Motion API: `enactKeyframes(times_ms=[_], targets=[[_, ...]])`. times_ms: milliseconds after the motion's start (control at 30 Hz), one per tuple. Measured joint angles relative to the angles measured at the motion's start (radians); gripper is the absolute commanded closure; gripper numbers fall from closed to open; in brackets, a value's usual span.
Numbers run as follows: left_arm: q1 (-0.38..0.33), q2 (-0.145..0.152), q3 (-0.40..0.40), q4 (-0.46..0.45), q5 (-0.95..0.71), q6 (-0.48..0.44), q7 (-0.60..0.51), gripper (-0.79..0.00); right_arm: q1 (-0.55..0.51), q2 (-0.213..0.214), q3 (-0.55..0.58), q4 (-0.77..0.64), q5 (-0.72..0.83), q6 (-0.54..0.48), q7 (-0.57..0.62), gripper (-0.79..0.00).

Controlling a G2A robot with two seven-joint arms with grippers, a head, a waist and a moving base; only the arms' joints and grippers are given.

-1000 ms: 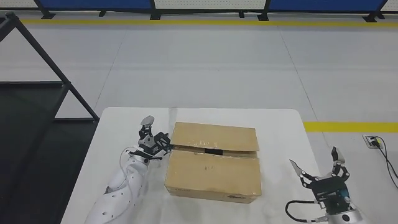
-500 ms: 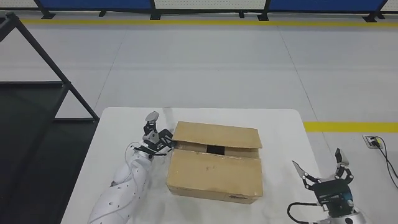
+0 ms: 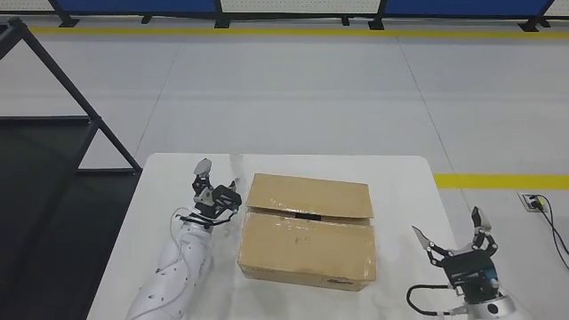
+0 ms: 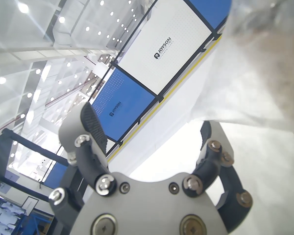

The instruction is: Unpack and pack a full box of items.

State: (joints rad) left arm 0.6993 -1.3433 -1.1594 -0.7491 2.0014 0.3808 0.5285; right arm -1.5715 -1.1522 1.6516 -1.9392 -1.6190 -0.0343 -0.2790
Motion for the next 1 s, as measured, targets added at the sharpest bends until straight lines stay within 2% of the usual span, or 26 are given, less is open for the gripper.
enactKeyframes(times_ms=[233,767,1000], targets=[[0.033,0.006,-0.029,-0.039,-0.023,0.024,0.006,-0.785,0.010,-0.002,-0.003,0.007,0.000,-0.009,-0.001,-0.785],[0.158,0.021,-0.114,-0.177,-0.074,0.092,0.016,-0.785,0.038,-0.007,-0.013,0.028,-0.003,-0.030,-0.004,-0.785],[0.208,0.020,-0.135,-0.227,-0.089,0.163,0.010,-0.785,0.045,-0.009,-0.014,0.041,-0.002,-0.040,-0.006,-0.785]])
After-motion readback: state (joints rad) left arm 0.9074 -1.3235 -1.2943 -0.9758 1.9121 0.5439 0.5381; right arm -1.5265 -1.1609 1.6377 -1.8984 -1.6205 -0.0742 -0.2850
